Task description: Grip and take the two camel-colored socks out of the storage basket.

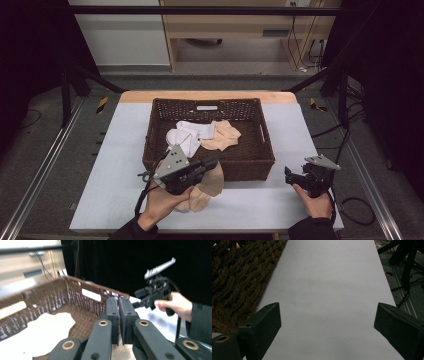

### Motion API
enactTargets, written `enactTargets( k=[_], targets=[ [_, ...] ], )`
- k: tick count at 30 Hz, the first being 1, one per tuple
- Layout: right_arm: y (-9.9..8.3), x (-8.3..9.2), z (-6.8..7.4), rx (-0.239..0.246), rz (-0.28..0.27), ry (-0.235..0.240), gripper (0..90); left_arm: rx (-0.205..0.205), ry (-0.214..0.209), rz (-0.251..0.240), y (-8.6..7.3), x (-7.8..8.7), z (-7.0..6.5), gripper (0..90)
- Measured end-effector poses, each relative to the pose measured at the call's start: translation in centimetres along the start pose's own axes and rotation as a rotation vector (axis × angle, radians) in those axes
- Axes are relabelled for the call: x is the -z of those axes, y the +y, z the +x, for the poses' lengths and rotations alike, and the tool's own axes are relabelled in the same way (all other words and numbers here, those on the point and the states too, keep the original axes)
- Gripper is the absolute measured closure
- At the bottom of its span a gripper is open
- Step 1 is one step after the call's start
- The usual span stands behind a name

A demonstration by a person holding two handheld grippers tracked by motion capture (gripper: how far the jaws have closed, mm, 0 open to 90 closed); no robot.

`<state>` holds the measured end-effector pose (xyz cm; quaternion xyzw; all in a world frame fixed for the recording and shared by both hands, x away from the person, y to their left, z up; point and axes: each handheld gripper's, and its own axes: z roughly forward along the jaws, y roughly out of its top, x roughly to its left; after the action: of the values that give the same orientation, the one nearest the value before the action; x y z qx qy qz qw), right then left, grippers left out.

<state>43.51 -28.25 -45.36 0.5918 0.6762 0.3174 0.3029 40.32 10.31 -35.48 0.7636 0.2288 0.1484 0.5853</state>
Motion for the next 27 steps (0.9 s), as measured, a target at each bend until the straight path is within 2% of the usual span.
enactTargets(
  k=[9, 15, 22, 24, 27],
  targets=[
    [0.0, 0.0, 0.0, 0.000, 0.001, 0.000, 7.4, 0.022, -0.019, 0.099, -3.3, -2.5, 0.1, 86.9],
    [0.0, 0.0, 0.1, -0.001, 0.003, 0.001, 7.4, 0.022, -0.024, 0.163, -5.2, -3.9, -0.1, 86.7],
    [0.0, -0.1, 0.1, 0.002, 0.007, 0.001, 7.4, 0.035, -0.031, 0.258, -8.1, -5.7, -0.1, 86.4],
    [0.0, -0.1, 0.1, 0.003, 0.009, 0.001, 7.4, 0.039, -0.034, 0.299, -8.9, -6.1, 0.0, 85.8],
    [0.0, -0.1, 0.1, 0.002, 0.007, 0.001, 7.4, 0.035, -0.034, 0.333, -9.9, -6.5, 0.0, 82.7]
  ],
)
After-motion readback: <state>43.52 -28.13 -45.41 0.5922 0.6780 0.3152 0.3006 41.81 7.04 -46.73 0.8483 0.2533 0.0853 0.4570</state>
